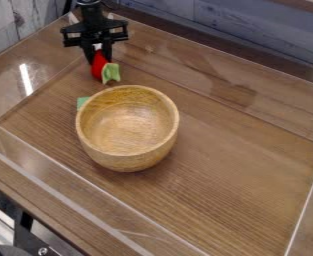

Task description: Move the red object to the left side of the table

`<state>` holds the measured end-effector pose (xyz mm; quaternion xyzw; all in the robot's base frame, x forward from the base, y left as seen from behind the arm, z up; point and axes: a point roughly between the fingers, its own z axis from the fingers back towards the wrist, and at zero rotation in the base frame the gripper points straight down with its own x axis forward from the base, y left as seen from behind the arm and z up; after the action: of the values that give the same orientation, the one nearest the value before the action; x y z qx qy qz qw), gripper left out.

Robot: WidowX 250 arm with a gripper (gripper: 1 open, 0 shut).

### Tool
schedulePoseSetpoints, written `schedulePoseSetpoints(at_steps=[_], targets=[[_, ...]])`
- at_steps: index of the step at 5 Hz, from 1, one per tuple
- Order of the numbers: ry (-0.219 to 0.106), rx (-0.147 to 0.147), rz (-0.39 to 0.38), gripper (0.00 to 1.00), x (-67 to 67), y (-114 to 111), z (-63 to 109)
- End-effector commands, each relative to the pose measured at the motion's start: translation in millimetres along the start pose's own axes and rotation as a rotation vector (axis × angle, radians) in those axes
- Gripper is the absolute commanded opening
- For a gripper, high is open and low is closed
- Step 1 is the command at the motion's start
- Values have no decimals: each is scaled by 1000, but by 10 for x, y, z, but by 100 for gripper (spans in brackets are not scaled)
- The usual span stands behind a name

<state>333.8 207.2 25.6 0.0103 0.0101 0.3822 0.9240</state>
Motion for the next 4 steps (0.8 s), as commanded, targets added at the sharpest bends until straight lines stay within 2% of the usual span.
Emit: schedulePoseSetpoints(at_steps=[1, 2, 3, 4], targets=[[4, 32, 106, 0, 27, 285, 29], [12, 42, 162, 0, 22, 293, 18], [16, 55, 122, 100, 25, 297, -21], [21, 60, 82, 100, 8, 268, 2]])
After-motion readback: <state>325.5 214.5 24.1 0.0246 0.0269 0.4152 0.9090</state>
